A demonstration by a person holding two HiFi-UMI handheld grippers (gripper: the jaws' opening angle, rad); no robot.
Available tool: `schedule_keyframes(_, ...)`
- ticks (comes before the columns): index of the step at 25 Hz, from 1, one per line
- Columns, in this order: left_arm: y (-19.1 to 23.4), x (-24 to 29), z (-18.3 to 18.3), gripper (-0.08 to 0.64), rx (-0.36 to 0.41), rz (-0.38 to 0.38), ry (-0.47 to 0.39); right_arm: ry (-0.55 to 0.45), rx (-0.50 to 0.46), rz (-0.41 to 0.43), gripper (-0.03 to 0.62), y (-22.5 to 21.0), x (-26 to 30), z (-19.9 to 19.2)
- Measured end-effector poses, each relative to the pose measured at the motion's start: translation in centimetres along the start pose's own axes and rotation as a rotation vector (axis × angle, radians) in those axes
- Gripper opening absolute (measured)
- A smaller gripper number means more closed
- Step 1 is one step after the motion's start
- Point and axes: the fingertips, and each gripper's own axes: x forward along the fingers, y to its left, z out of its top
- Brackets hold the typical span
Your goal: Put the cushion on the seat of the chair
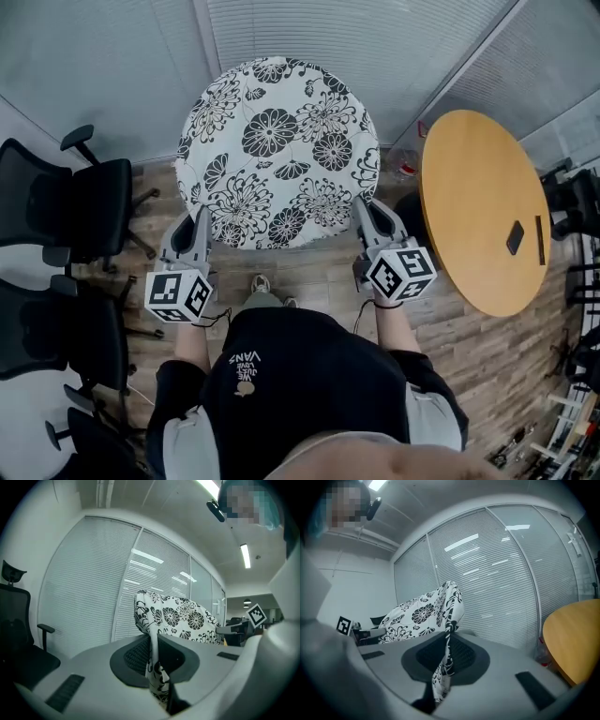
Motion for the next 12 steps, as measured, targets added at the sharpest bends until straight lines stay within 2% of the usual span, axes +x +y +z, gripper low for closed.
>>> schedule_keyframes(6,-0.57,-0.22,0.69,0.035,-0.021,0.016,0.037,0.056,0.012,0.005,0.031,-0.16,0.08,0.69)
schedule_keyframes(12,-0.10,-0.03,0.48,0.035,-0.021,0.009,0.034,0.043,0.013,-0.010,0.031,-0.22,0.03,0.56)
